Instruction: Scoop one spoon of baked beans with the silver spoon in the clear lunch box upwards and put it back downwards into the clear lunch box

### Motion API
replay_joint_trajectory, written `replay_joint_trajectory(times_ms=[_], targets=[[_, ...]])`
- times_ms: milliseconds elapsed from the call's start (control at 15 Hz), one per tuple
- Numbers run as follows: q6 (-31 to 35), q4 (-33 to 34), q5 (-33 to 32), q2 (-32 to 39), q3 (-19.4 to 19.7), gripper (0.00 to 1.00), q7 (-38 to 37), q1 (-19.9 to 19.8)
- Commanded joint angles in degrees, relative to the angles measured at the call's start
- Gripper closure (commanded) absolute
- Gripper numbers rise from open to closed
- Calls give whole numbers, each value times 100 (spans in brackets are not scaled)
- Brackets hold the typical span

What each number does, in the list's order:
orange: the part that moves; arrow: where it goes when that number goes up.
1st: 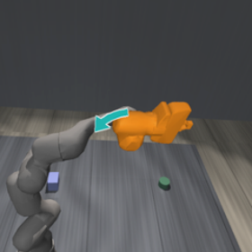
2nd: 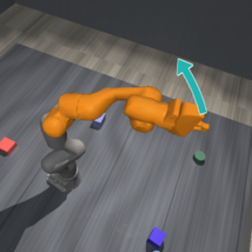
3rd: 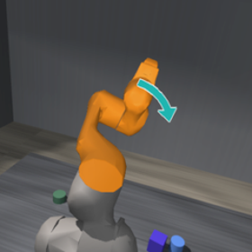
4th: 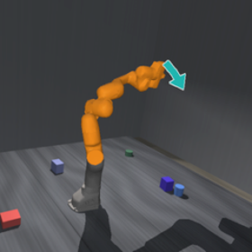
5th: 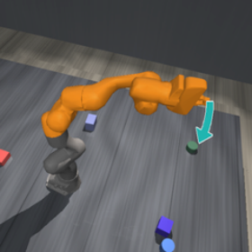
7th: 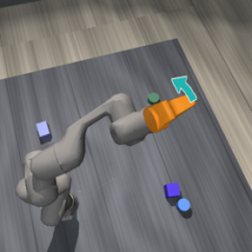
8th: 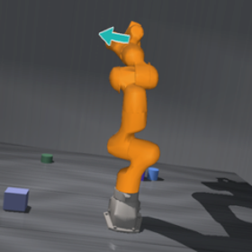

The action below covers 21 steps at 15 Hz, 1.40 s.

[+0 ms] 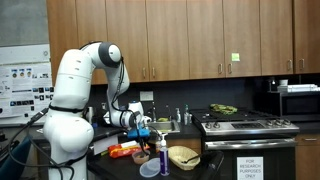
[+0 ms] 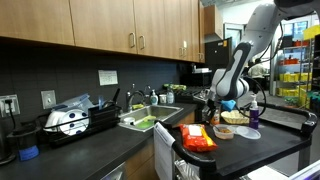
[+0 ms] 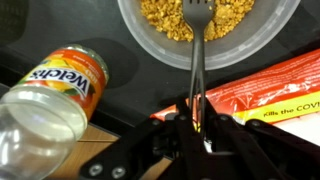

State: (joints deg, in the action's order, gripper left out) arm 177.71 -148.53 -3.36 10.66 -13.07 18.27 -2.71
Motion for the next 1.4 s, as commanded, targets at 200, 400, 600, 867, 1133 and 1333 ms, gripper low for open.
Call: replay_joint_trajectory(times_ms=[200, 400, 600, 867, 1133, 1333], targets=[[-299, -207, -457, -300, 371, 96, -31, 199], [-458, -205, -638, -349, 493, 96, -43, 308], [-606, -204, -796, -399, 581, 96, -41, 408], [-812, -205, -1034, -450, 710, 96, -92, 540], [-968, -221, -1239, -472, 811, 96, -134, 626], [-1024, -228, -1363, -465, 866, 96, -161, 655]])
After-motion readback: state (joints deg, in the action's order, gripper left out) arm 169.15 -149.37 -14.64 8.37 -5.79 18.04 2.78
